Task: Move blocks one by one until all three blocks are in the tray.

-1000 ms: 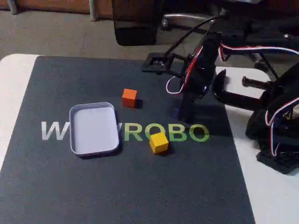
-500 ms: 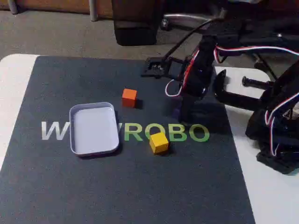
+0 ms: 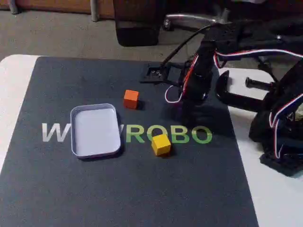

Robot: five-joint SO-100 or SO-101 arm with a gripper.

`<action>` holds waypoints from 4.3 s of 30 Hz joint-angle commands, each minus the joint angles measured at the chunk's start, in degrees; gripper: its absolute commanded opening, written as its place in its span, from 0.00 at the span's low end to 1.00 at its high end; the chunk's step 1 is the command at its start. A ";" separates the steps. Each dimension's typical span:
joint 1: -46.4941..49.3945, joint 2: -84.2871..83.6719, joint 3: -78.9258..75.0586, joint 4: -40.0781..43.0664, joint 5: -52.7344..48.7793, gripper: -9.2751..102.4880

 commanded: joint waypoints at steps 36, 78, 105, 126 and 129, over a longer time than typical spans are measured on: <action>-18.19 -22.94 -49.31 5.45 35.77 0.01; -20.83 -39.46 -64.86 6.06 31.38 0.31; -16.17 -23.91 -59.68 18.54 22.50 0.32; -12.74 7.65 -15.47 6.15 7.56 0.32; -12.66 7.21 -14.59 5.89 6.77 0.32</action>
